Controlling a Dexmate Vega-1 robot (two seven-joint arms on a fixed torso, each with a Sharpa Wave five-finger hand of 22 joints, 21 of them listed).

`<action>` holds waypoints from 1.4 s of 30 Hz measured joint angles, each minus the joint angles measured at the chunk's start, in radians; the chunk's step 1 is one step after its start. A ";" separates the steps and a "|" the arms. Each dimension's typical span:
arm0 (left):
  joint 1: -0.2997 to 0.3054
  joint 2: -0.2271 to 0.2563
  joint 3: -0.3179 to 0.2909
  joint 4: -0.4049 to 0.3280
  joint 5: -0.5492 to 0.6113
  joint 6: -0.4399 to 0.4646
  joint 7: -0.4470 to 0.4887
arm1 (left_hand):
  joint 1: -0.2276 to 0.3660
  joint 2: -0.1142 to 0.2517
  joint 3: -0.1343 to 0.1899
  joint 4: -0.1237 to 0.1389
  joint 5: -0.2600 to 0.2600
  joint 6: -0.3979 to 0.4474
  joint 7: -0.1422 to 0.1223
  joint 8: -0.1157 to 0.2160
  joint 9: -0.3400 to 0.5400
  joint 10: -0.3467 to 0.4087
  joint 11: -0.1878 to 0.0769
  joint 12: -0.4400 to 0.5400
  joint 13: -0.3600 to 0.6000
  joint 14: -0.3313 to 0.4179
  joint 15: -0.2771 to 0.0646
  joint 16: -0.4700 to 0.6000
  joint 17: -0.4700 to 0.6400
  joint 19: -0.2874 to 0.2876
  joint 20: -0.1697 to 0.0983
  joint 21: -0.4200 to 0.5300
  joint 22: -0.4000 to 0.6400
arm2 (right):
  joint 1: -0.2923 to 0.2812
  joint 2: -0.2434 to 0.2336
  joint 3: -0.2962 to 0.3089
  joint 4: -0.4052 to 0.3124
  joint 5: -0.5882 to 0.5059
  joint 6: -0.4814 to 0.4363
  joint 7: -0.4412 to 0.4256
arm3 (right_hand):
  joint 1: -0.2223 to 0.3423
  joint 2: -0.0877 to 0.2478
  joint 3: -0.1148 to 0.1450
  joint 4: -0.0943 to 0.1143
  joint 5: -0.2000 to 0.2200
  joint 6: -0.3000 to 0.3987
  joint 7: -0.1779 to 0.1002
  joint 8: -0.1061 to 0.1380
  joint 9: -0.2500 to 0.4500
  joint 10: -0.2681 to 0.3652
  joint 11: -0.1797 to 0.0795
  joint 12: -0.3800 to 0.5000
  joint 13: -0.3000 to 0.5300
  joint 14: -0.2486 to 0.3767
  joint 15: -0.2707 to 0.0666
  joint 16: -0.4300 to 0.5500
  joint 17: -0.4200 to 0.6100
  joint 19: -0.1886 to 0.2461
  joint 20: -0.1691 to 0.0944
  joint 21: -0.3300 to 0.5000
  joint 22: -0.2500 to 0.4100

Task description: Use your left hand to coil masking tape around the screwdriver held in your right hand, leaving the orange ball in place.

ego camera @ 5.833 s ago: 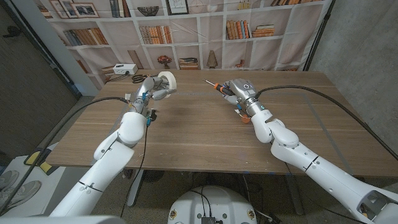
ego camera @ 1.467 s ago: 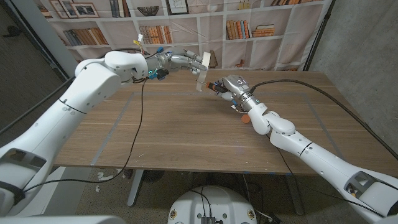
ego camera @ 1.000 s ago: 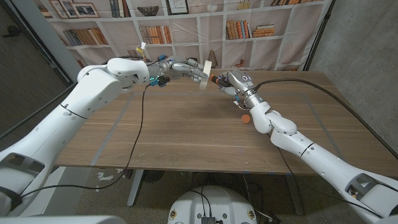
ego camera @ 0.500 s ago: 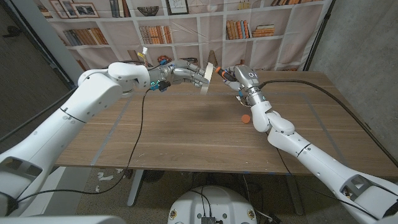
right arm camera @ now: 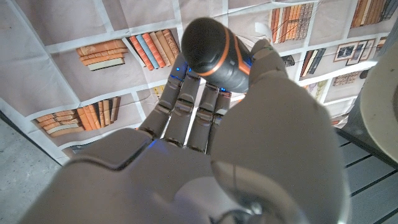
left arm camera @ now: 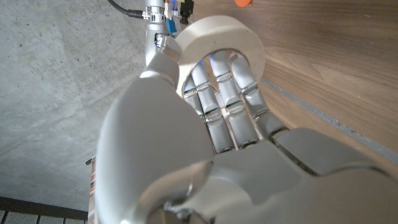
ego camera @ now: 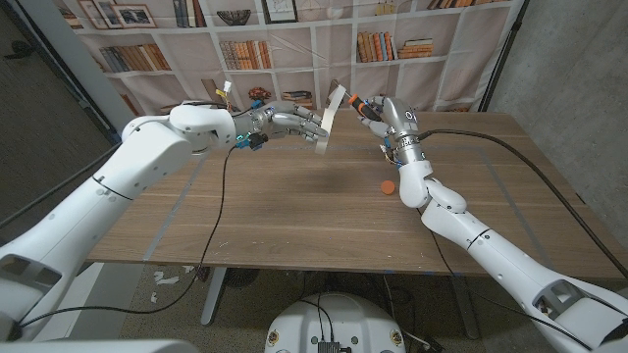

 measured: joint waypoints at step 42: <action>0.035 0.009 -0.032 0.023 0.002 -0.028 0.039 | -0.005 0.006 0.000 0.000 -0.006 0.004 0.002 -0.003 0.007 0.001 -0.001 -0.013 0.014 0.012 0.001 -0.020 0.038 0.000 0.000 0.000 0.000 | -0.067 -0.061 0.090 -0.022 0.183 0.408 0.060 | 0.003 -0.003 -0.016 0.006 0.010 -0.004 -0.004 -0.003 0.000 0.009 -0.001 -0.011 0.010 0.009 -0.009 -0.020 0.009 -0.016 0.004 0.019 -0.017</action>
